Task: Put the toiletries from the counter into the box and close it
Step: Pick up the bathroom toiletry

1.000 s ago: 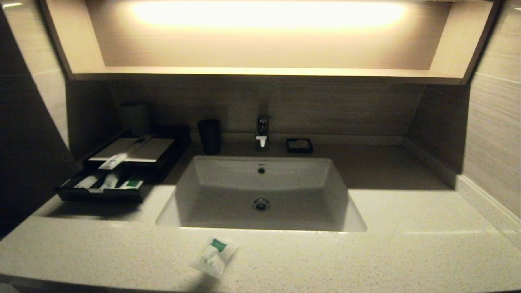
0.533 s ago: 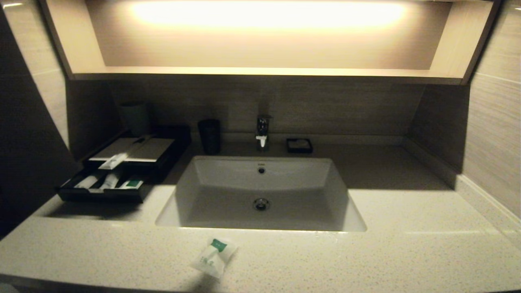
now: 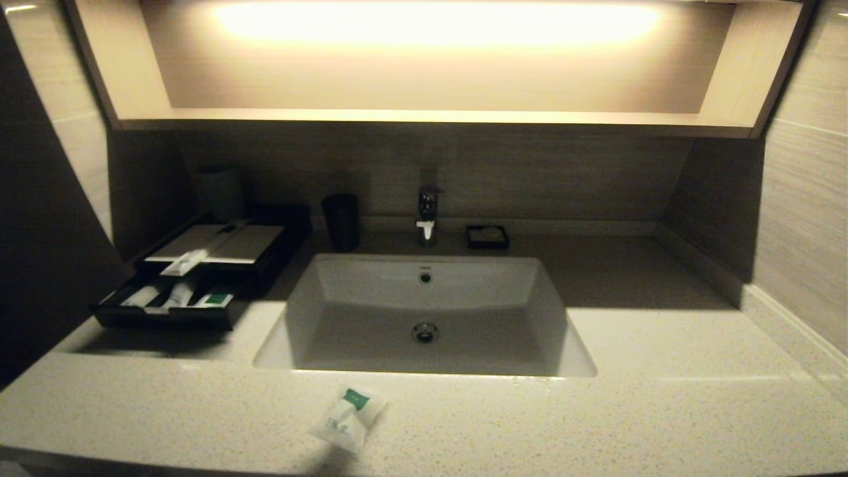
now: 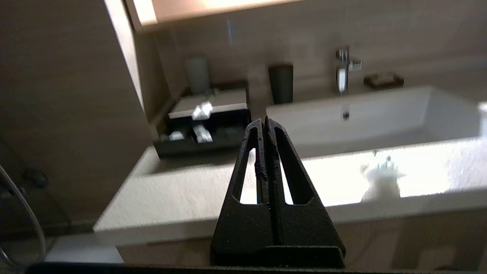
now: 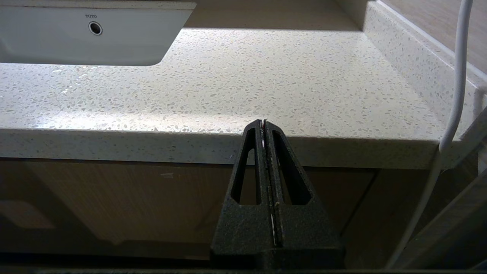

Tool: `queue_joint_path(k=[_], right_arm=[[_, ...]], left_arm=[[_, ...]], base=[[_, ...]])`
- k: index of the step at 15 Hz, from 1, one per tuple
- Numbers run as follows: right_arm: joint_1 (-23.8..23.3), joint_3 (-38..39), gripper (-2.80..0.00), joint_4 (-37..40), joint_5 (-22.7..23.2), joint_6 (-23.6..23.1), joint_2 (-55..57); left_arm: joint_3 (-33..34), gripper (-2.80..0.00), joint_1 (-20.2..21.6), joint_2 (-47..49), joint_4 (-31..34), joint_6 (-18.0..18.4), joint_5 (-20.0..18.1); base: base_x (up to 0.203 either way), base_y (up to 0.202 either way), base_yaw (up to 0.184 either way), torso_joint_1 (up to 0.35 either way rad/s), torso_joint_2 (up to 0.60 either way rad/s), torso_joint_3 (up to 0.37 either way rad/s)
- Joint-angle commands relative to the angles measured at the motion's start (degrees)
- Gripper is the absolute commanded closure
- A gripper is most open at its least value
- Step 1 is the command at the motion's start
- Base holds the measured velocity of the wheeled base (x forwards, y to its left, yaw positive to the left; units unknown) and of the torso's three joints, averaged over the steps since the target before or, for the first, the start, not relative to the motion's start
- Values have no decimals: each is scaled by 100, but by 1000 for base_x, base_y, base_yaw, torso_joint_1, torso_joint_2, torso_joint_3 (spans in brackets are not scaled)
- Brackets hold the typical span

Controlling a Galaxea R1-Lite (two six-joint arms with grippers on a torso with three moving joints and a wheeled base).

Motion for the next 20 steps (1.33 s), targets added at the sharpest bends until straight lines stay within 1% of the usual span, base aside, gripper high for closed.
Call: queue_joint_path(k=[1, 4, 7, 12, 20], right_arm=[[1, 9, 0, 0, 2, -5, -3], [1, 9, 0, 0, 2, -5, 5], [1, 9, 0, 0, 2, -5, 5], [1, 9, 0, 0, 2, -5, 5], [1, 9, 0, 0, 2, -5, -4]], left_arm=[[-474, 0, 11, 775, -1, -92, 57], [-1290, 0, 28, 2102, -65, -533, 184], [-1554, 0, 34, 3041, -158, -686, 225], [-1695, 0, 44, 4540, -698, -707, 239], [-2477, 0, 54, 6693, -779, -578, 241]], base=[[0, 0, 0, 0, 0, 0], [0, 0, 0, 0, 0, 0], [0, 0, 0, 0, 0, 0], [0, 0, 0, 0, 0, 0], [0, 0, 0, 0, 0, 0]])
